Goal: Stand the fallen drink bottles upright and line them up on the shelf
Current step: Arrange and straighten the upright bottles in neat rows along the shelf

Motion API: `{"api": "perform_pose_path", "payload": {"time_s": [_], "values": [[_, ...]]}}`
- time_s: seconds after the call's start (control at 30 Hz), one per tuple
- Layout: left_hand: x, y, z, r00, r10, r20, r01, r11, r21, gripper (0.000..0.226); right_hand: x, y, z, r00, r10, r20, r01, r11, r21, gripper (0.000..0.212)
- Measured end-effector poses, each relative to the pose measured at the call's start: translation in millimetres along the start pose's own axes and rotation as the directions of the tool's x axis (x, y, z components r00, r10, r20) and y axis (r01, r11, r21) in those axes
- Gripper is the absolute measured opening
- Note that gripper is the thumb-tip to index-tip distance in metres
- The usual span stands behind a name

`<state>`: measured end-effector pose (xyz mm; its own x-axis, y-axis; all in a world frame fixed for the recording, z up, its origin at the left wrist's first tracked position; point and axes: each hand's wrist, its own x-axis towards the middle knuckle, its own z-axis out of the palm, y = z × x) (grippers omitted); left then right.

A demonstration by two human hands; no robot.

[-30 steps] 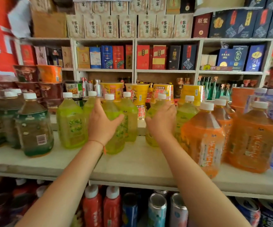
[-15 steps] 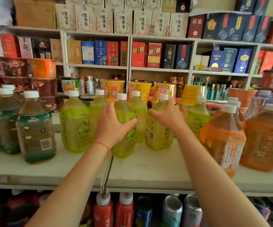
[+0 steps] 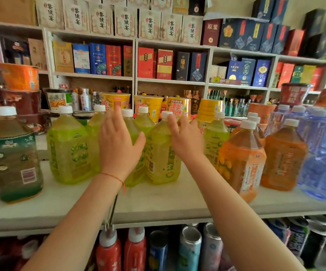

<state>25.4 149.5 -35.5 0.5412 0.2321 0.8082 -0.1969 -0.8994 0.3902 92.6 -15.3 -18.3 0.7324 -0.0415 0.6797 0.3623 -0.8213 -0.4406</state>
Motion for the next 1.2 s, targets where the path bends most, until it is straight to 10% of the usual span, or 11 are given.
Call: {"api": "perform_pose_path", "payload": {"time_s": [0.13, 0.27, 0.5, 1.2], "values": [[1, 41, 12, 0.917, 0.393, 0.072, -0.399, 0.908, 0.124, 0.056, 17, 22, -10, 0.931, 0.317, -0.181, -0.360, 0.881, -0.306, 0.067], [4, 52, 33, 0.903, 0.264, 0.338, -0.379, 0.860, 0.343, 0.062, 26, 33, -4, 0.918, 0.395, -0.026, -0.360, 0.807, -0.469, 0.085], [2, 47, 47, 0.915, 0.258, 0.310, -0.360, 0.870, 0.336, 0.061, 39, 39, -7, 0.909, 0.410, -0.077, -0.369, 0.705, -0.606, 0.060], [5, 42, 27, 0.888, 0.341, 0.309, -0.370, 0.928, 0.041, 0.055, 13, 22, -26, 0.962, 0.096, 0.254, -0.144, 0.973, 0.179, 0.032]]}}
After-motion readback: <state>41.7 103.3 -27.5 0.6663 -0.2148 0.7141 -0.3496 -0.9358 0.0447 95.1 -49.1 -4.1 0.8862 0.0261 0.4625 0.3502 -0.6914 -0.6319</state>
